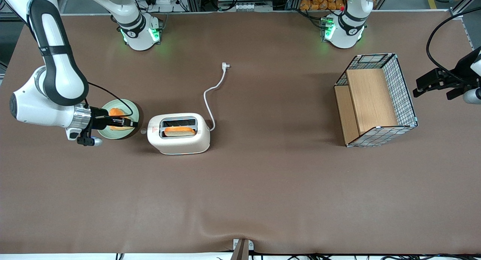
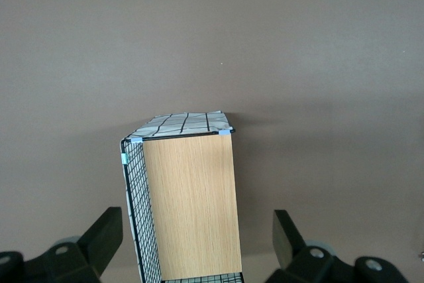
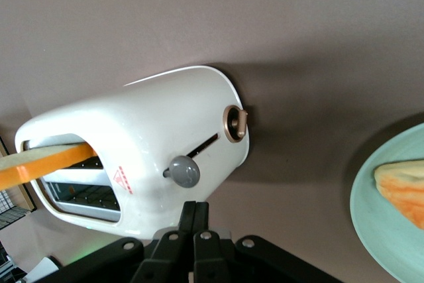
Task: Press toaster button with right arm
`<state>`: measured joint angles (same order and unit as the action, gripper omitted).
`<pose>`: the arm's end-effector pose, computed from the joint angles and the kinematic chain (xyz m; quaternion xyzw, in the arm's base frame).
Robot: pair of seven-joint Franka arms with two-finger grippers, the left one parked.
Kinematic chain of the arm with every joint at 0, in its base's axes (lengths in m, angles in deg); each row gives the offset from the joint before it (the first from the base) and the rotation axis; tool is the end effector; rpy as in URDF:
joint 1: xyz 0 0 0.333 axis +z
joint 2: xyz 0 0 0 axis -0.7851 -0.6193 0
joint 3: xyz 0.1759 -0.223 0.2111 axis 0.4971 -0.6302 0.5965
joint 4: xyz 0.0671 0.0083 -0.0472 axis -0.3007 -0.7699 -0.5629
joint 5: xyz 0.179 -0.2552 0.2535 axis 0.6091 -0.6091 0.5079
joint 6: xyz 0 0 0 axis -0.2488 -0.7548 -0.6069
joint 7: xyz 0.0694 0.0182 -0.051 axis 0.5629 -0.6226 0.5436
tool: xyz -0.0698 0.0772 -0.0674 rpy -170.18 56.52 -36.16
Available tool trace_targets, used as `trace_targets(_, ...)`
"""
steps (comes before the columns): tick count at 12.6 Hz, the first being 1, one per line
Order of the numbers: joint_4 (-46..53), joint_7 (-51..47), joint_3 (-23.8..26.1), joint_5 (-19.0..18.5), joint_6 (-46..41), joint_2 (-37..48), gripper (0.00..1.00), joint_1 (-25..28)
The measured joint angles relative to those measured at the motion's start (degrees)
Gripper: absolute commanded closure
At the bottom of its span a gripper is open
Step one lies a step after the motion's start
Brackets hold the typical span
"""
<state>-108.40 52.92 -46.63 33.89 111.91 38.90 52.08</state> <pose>0.5810 0.0286 0.3265 -0.9511 0.0848 0.0940 0.2816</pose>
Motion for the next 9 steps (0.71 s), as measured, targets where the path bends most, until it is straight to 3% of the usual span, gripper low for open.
trace_targets(9,2.2,0.0,0.0,1.8,1.5,-2.4,1.0,1.2)
